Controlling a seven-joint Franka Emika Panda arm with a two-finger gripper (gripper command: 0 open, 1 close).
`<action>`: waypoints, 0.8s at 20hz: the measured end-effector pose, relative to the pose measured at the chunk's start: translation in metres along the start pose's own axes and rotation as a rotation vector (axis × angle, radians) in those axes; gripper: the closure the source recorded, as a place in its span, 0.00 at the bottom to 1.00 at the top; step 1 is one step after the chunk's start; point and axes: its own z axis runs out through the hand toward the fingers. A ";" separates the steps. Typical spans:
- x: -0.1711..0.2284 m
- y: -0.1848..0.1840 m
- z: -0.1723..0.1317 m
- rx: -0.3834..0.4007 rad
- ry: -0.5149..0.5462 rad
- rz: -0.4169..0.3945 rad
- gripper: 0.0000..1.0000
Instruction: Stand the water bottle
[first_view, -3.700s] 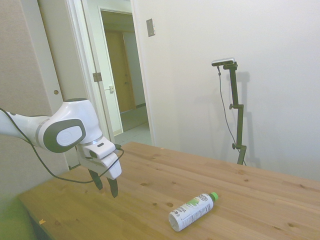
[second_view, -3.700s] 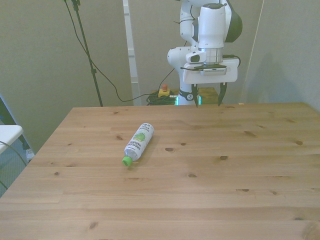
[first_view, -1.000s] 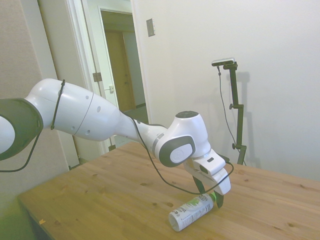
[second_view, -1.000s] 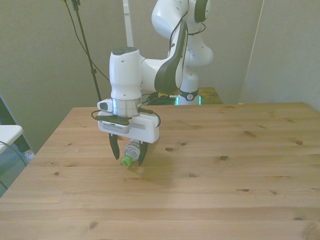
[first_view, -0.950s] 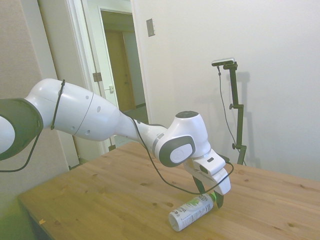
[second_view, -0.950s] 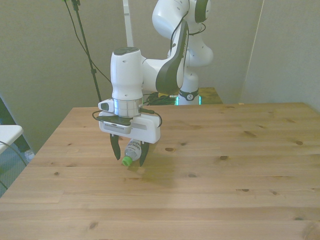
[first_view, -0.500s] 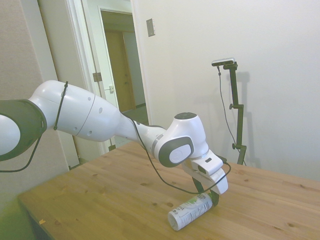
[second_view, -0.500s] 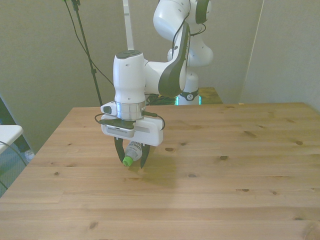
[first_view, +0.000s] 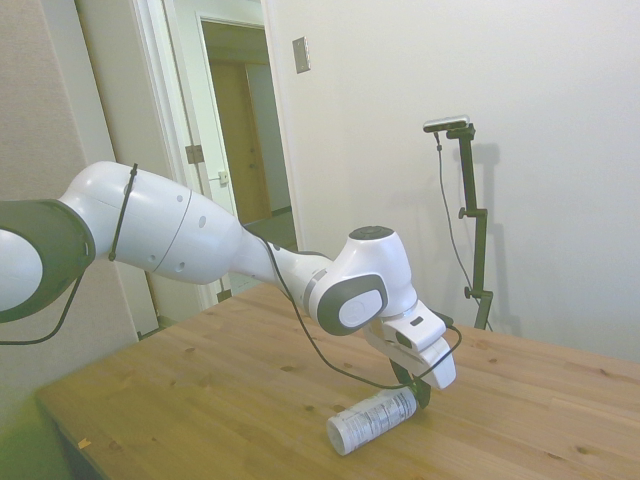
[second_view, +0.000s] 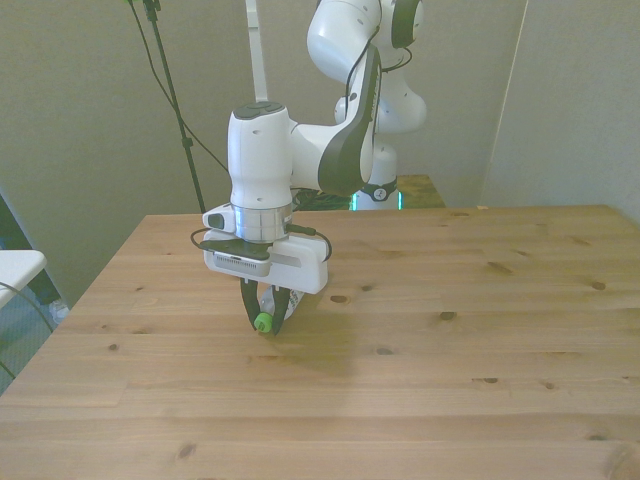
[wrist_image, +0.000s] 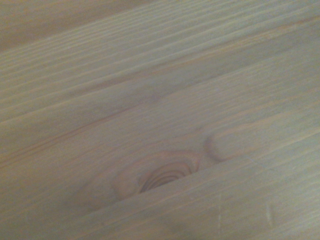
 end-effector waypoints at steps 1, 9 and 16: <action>0.000 0.000 0.000 0.000 0.000 -0.001 1.00; -0.011 -0.016 -0.028 0.042 0.006 -0.027 1.00; -0.039 -0.038 -0.096 0.127 0.017 -0.061 1.00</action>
